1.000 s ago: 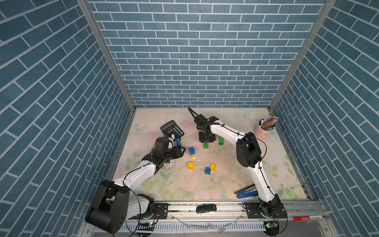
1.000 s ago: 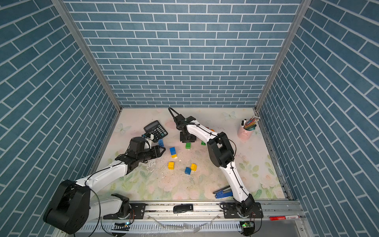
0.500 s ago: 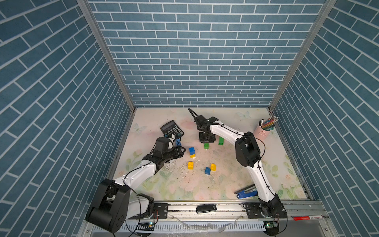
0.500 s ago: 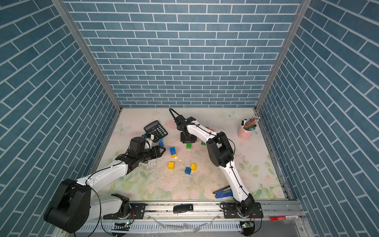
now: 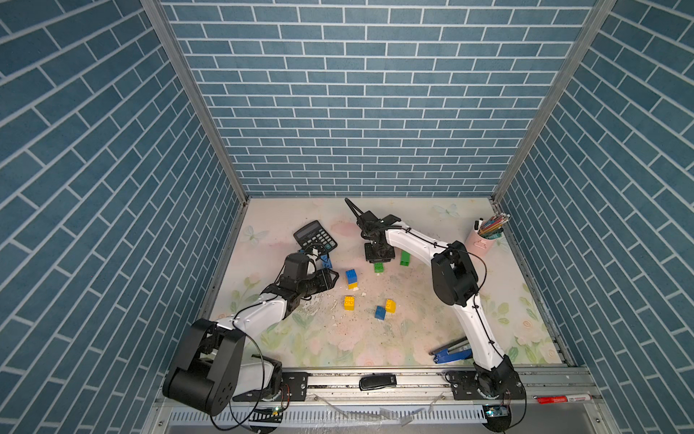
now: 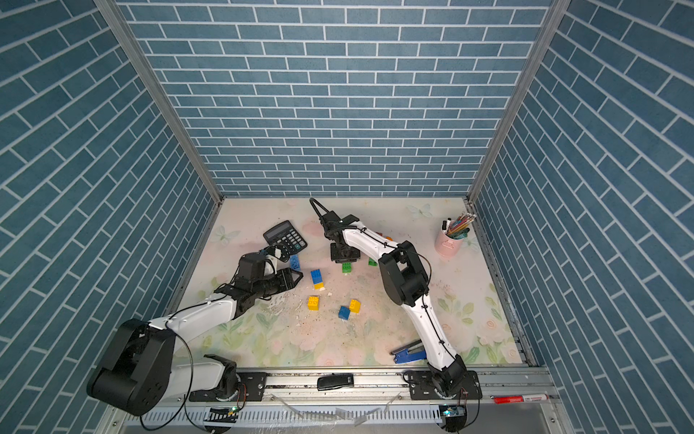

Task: Assemble a fork with lego
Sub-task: Pick up the lego brick from the center of the board, then place the lego brick at the center of the board.

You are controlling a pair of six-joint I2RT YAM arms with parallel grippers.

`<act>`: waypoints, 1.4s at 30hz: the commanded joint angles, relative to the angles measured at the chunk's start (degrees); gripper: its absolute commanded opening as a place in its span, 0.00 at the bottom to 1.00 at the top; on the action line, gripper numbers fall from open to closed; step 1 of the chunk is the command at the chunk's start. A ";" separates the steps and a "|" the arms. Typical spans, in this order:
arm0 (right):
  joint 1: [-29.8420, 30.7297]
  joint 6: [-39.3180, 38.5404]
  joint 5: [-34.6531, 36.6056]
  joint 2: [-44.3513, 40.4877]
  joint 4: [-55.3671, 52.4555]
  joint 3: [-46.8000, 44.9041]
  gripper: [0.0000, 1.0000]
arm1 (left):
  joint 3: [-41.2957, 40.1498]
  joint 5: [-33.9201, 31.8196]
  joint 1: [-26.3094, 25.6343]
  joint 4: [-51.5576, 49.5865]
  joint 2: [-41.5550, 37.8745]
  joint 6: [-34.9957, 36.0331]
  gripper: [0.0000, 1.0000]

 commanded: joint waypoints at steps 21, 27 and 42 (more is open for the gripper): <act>9.49 -15.12 -11.50 -14.92 -10.21 1.15 0.09 | 1.08 4.38 -2.02 7.25 8.74 -0.95 0.52; 9.49 -14.06 -10.98 -13.02 -11.91 4.66 0.09 | 1.24 3.76 -3.69 8.36 9.44 -1.67 0.51; 2.45 -6.48 -1.81 -6.31 -8.62 -2.38 0.11 | -0.68 2.58 -5.06 8.38 7.60 -2.06 0.51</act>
